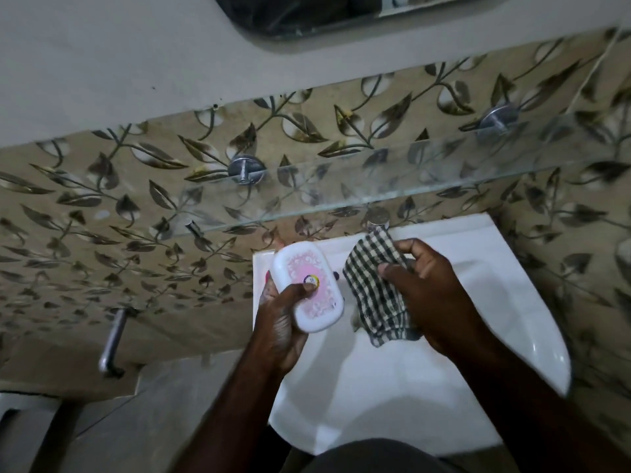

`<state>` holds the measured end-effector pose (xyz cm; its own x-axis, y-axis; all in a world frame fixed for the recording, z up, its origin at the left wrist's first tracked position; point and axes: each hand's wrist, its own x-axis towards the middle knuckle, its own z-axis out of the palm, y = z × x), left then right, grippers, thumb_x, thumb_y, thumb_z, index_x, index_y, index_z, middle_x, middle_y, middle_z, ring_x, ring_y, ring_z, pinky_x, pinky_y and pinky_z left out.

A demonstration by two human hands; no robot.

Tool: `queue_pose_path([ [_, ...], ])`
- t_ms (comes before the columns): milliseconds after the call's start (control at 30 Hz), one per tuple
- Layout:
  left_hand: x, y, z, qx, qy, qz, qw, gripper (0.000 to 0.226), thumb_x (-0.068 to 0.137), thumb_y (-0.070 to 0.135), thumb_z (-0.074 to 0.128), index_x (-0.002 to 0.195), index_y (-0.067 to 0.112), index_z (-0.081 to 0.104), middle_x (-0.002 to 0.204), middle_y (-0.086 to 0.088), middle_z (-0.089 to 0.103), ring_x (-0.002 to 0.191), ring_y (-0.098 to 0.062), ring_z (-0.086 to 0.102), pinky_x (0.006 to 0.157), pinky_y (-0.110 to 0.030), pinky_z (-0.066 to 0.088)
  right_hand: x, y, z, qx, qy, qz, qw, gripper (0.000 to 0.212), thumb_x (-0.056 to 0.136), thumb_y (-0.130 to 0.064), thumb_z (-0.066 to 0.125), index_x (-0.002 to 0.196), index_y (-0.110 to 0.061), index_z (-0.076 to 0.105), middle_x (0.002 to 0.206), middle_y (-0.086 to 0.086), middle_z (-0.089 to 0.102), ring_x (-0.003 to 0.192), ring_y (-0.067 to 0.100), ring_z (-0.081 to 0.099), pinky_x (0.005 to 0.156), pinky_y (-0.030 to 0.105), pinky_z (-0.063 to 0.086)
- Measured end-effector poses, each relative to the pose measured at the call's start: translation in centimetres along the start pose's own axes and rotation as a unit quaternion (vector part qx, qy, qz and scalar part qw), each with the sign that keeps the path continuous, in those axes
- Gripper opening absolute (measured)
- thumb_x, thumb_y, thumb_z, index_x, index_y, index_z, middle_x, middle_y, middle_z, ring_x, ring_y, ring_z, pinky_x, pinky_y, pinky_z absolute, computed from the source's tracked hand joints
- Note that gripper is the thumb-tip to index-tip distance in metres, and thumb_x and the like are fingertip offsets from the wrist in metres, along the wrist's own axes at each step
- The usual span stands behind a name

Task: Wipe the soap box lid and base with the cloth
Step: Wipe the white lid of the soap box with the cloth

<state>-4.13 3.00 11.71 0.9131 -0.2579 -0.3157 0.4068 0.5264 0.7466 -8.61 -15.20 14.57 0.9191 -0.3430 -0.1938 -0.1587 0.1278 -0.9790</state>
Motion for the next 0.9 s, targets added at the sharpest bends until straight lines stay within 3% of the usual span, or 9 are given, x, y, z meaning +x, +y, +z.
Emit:
queue_pose_path([
  [67, -0.2, -0.2, 0.1, -0.001, -0.051, -0.03, 0.998, 0.088, 0.063, 0.003, 0.076, 0.142, 0.017, 0.042, 0.132, -0.027, 0.055, 0.114, -0.046, 0.058, 0.094, -0.073, 0.038, 0.1, -1.3, 0.6, -0.175, 0.041, -0.133, 0.975, 0.021, 0.081, -0.008, 0.068, 0.095, -0.021, 0.061, 0.085, -0.003, 0.073, 0.079, 0.015, 0.069, 0.075, 0.033, 0.056],
  [133, -0.5, -0.1, 0.7, -0.028, -0.067, -0.064, 0.995, 0.087, 0.058, 0.029, 0.089, 0.136, 0.014, 0.053, 0.125, -0.023, 0.061, 0.105, -0.035, 0.065, 0.094, -0.06, 0.048, -0.5, -2.4, 2.2, -0.261, 0.009, -0.239, 0.935, 0.028, 0.075, -0.004, 0.066, 0.093, -0.025, 0.067, 0.08, -0.006, 0.072, 0.073, 0.011, 0.066, 0.069, 0.028, 0.051],
  [200, -0.6, 0.6, 1.7, -0.06, -0.083, -0.094, 0.99, 0.076, 0.07, 0.061, 0.071, 0.125, 0.009, 0.063, 0.124, -0.018, 0.065, 0.108, -0.028, 0.066, 0.094, -0.045, 0.052, -1.4, -2.3, 4.2, -0.354, -0.034, -0.335, 0.872, 0.032, 0.068, -0.007, 0.062, 0.095, -0.017, 0.074, 0.087, -0.001, 0.075, 0.077, 0.021, 0.067, 0.073, 0.032, 0.049],
  [267, 0.0, 1.3, 1.3, -0.078, -0.074, -0.102, 0.989, 0.076, 0.085, 0.067, 0.042, 0.126, 0.006, 0.061, 0.123, -0.02, 0.065, 0.109, -0.03, 0.066, 0.091, -0.041, 0.055, -2.3, -1.1, 5.6, -0.451, -0.058, -0.391, 0.8, 0.038, 0.062, -0.007, 0.062, 0.098, -0.011, 0.075, 0.097, 0.007, 0.075, 0.083, 0.024, 0.062, 0.077, 0.03, 0.045],
  [333, 0.8, 1.8, 0.5, -0.099, -0.051, -0.114, 0.987, 0.08, 0.084, 0.067, 0.041, 0.132, 0.004, 0.055, 0.119, -0.022, 0.065, 0.105, -0.033, 0.066, 0.087, -0.042, 0.056, -3.4, 0.5, 6.0, -0.495, -0.084, -0.377, 0.778, 0.044, 0.061, -0.005, 0.061, 0.102, -0.013, 0.073, 0.104, 0.004, 0.073, 0.086, 0.017, 0.049, 0.076, 0.023, 0.038],
  [467, 1.2, 1.9, -0.5, -0.106, -0.024, -0.164, 0.981, 0.092, 0.075, 0.068, 0.052, 0.136, -0.001, 0.049, 0.106, -0.02, 0.064, 0.092, -0.03, 0.066, 0.077, -0.038, 0.059, -5.3, 1.9, 6.3, -0.499, -0.104, -0.373, 0.775, 0.038, 0.077, -0.012, 0.051, 0.111, -0.019, 0.068, 0.112, -0.003, 0.068, 0.089, 0.017, 0.047, 0.075, 0.024, 0.04],
  [633, 0.7, 1.2, -0.2, -0.132, -0.062, -0.165, 0.976, 0.051, 0.094, 0.05, 0.04, 0.099, 0.01, 0.07, 0.088, -0.008, 0.072, 0.076, -0.019, 0.07, 0.069, -0.028, 0.057, -1.9, -1.4, 8.2, -0.502, -0.081, -0.385, 0.77, 0.042, 0.07, -0.017, 0.046, 0.1, -0.012, 0.075, 0.103, 0.008, 0.074, 0.086, 0.022, 0.056, 0.078, 0.027, 0.038],
  [767, 0.3, 1.0, 0.3, -0.147, -0.096, -0.151, 0.973, 0.064, 0.098, 0.052, 0.032, 0.082, 0.013, 0.08, 0.091, -0.01, 0.076, 0.08, -0.022, 0.073, 0.071, -0.034, 0.059, -1.1, -1.3, 7.7, -0.456, 0.0, -0.312, 0.833, 0.037, 0.068, -0.009, 0.061, 0.103, -0.007, 0.075, 0.102, 0.012, 0.073, 0.092, 0.027, 0.062, 0.082, 0.03, 0.043],
  [900, 0.9, 1.9, -1.3, -0.159, -0.097, -0.176, 0.967, 0.073, 0.091, 0.064, 0.033, 0.09, 0.006, 0.078, 0.088, -0.017, 0.074, 0.075, -0.027, 0.072, 0.068, -0.037, 0.059, -5.5, 0.9, 7.7, -0.449, -0.008, -0.324, 0.832, 0.03, 0.077, -0.017, 0.058, 0.1, -0.009, 0.075, 0.102, 0.01, 0.071, 0.096, 0.018, 0.056, 0.085, 0.022, 0.042],
])
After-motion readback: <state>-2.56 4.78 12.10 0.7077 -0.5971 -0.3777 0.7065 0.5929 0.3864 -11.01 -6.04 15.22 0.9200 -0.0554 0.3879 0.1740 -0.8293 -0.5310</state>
